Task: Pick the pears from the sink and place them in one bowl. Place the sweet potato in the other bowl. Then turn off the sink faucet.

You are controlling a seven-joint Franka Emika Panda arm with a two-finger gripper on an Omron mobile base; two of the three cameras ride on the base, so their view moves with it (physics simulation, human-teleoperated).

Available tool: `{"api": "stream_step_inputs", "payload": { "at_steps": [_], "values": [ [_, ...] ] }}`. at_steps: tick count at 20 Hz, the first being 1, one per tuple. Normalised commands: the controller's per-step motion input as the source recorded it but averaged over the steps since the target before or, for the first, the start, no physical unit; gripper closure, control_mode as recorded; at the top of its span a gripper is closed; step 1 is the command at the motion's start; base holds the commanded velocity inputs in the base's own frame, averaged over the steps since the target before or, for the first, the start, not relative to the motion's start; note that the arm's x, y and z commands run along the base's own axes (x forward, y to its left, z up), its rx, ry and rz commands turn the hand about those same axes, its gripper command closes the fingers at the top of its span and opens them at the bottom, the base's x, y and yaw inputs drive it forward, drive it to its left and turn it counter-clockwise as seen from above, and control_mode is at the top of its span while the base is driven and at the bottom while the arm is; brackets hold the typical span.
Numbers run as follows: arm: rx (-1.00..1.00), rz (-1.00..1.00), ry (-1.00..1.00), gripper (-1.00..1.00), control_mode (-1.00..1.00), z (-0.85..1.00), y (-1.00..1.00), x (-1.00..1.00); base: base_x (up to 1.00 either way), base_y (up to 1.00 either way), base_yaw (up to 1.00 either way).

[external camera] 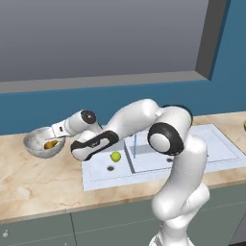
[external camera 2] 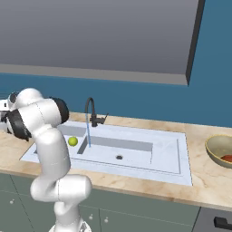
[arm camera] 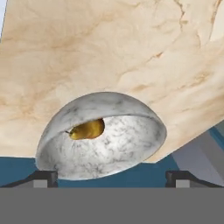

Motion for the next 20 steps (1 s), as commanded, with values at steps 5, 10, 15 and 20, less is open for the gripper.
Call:
{"api": "stream_step_inputs", "payload": {
  "at_steps": [5,10,15,20],
  "values": [
    [0.15,0.0,0.0,-1.0,-1.0,0.98,-0.76,-0.1,0.0,0.0,0.0],
    [0.09,-0.04,0.11,-1.0,-1.0,1.0,-0.65,0.0,0.0,0.0,0.0],
    [0.02,-0.1,0.3,-1.0,-1.0,1.0,-0.69,0.0,0.0,0.0,0.0],
    [0.0,-0.1,0.51,-1.0,-1.0,0.83,-0.68,0.03,0.0,0.0,0.0]
  ]
}}
